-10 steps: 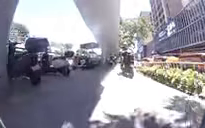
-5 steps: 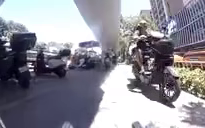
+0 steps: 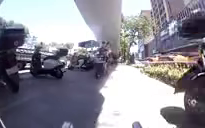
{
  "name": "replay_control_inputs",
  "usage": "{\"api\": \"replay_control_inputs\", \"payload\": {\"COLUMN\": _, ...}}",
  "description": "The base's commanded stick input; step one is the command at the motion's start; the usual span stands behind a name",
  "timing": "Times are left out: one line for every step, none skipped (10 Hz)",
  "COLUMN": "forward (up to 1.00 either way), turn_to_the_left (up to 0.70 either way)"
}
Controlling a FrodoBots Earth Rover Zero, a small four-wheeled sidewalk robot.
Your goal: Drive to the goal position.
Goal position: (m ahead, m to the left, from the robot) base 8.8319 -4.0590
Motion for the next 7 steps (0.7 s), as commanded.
{"api": "replay_control_inputs", "payload": {"forward": 0.45, "turn_to_the_left": -0.27}}
{"api": "replay_control_inputs", "payload": {"forward": 0.45, "turn_to_the_left": -0.27}}
{"api": "replay_control_inputs", "payload": {"forward": 0.45, "turn_to_the_left": -0.27}}
{"api": "replay_control_inputs", "payload": {"forward": 0.45, "turn_to_the_left": -0.27}}
{"api": "replay_control_inputs", "payload": {"forward": 0.45, "turn_to_the_left": -0.27}}
{"api": "replay_control_inputs", "payload": {"forward": 0.45, "turn_to_the_left": -0.12}}
{"api": "replay_control_inputs", "payload": {"forward": 0.45, "turn_to_the_left": -0.02}}
